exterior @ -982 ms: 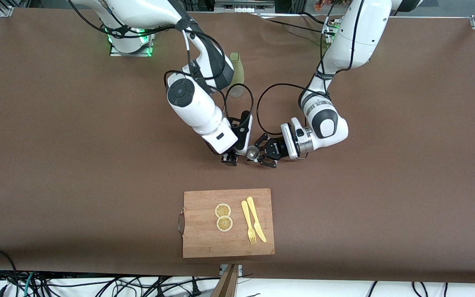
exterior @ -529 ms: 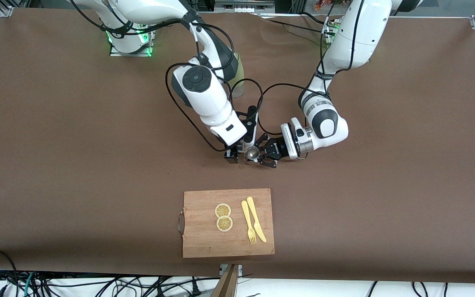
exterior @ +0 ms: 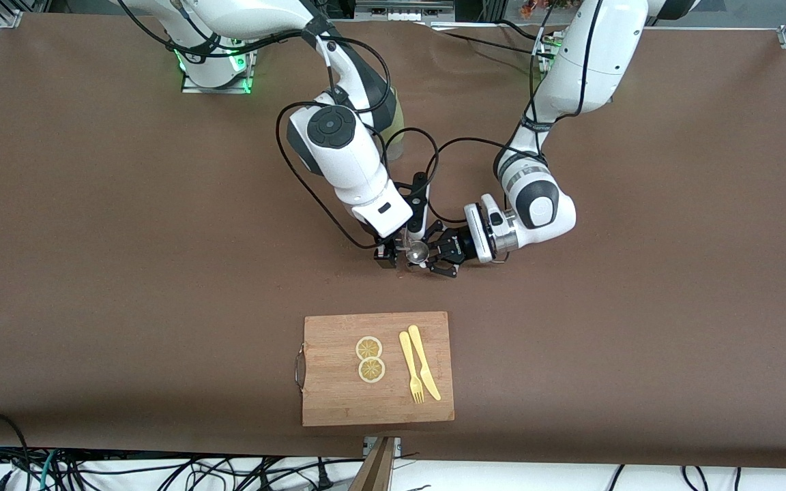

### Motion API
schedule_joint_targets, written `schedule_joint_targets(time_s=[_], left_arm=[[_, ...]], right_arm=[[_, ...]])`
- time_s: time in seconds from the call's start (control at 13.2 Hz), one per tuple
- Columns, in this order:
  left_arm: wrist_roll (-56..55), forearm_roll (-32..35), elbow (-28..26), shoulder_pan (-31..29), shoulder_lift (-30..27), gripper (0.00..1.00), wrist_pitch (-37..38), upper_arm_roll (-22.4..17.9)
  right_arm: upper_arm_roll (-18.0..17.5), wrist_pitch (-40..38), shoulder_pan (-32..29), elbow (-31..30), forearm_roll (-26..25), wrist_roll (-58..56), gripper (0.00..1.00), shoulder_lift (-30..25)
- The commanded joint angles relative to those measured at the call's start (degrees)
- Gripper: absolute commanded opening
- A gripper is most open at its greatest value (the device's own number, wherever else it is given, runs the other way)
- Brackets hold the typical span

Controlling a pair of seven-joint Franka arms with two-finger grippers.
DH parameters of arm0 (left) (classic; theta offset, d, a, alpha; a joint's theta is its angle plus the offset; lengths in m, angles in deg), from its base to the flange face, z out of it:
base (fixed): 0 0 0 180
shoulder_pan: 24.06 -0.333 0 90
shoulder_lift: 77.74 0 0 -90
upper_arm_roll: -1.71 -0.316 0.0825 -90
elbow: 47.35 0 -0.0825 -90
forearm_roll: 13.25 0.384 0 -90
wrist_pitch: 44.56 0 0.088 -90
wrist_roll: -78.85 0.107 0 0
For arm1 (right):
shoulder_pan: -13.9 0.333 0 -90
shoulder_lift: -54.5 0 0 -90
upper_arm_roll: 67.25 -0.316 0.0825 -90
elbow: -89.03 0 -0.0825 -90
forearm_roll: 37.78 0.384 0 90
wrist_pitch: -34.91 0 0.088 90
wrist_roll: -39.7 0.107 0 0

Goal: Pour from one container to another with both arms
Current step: 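Tilt the glass cup with the right gripper to pour into the jigger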

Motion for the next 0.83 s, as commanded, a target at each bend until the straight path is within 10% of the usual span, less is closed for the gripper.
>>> schedule_joint_targets(time_s=[0.0,0.76], left_arm=[[2.1,-2.5,-2.7,-0.4,-2.7,0.0,-1.5,1.9],[2.5,-3.2,-3.1,-0.5,-3.4,0.0,-2.3,2.8]], right_arm=[[-0.4,1.3,0.1,-2.0,-2.9,0.9,0.06,-1.4],[-1.3,2.0,-0.3,-3.3,-0.3,9.2,0.06,-2.0]])
